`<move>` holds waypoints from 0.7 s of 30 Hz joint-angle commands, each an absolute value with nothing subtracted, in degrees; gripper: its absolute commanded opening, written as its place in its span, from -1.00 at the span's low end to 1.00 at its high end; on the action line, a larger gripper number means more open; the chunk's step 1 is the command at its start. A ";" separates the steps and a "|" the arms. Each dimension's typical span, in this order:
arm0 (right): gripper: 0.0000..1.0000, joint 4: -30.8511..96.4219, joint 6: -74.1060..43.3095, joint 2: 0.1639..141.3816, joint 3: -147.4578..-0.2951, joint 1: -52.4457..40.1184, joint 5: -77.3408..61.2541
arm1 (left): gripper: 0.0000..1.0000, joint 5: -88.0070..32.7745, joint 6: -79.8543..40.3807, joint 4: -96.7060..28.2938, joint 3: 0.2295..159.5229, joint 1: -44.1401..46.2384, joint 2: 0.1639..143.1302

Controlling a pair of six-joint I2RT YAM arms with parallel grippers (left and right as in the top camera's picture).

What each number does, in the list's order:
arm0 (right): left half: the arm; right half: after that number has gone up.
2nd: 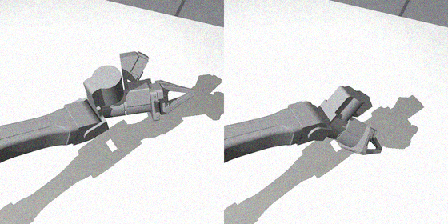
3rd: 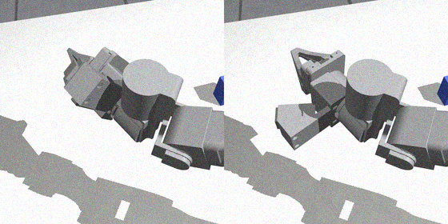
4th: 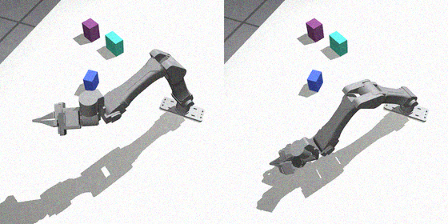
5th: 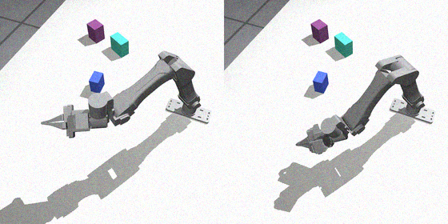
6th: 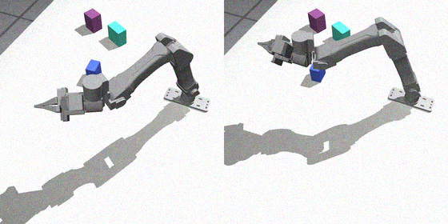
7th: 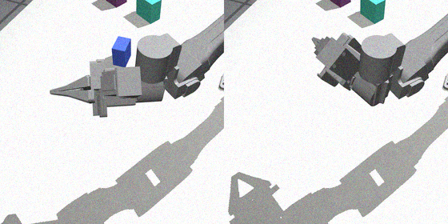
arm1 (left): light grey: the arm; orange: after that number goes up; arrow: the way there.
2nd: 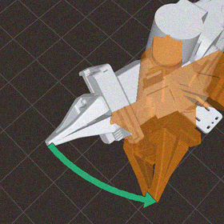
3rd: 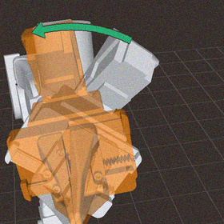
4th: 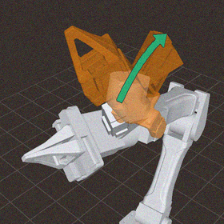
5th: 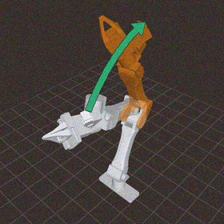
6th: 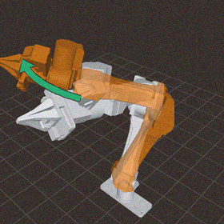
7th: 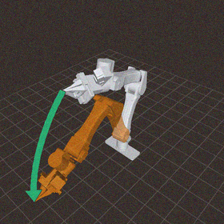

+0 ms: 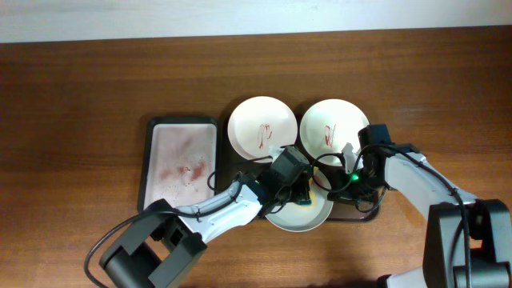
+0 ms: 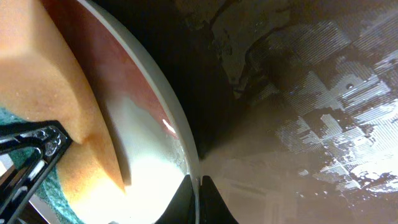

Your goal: Clean dirty plates on tray and stack at the side

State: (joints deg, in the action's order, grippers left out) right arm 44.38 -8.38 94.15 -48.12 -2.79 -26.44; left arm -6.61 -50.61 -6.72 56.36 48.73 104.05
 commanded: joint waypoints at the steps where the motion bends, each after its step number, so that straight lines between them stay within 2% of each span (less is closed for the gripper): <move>1: -0.92 44.60 -7.99 94.24 -49.08 -2.66 -26.35 | -1.00 -1.50 -50.74 -11.27 56.31 48.60 104.57; 4: -0.92 44.80 -7.97 94.24 -49.08 -2.66 -26.33 | -1.00 3.92 -50.15 -16.97 56.34 47.42 103.72; 9: -0.92 44.73 -7.97 94.24 -49.08 -2.66 -26.35 | -1.00 1.02 -46.37 -20.86 56.36 43.55 93.62; 10: -0.78 44.71 -7.97 94.24 -49.08 -2.66 -26.35 | -1.00 1.04 -46.15 -22.24 56.36 43.31 91.74; 11: -0.45 44.29 -7.97 94.24 -49.08 -2.66 -26.35 | -1.00 1.06 -42.89 -26.02 56.36 42.52 88.03; 12: -0.45 44.01 -7.97 94.24 -49.08 -2.66 -26.37 | -1.00 1.13 -41.52 -27.90 56.36 42.06 86.85; 18: -0.92 44.27 -7.75 94.24 -49.08 -2.66 -26.39 | -1.00 1.19 -34.85 -39.81 56.36 33.43 83.44; 21: -0.92 44.40 -7.07 94.06 -49.10 -2.66 -26.41 | -1.00 -4.23 -22.87 -40.93 56.36 24.01 83.11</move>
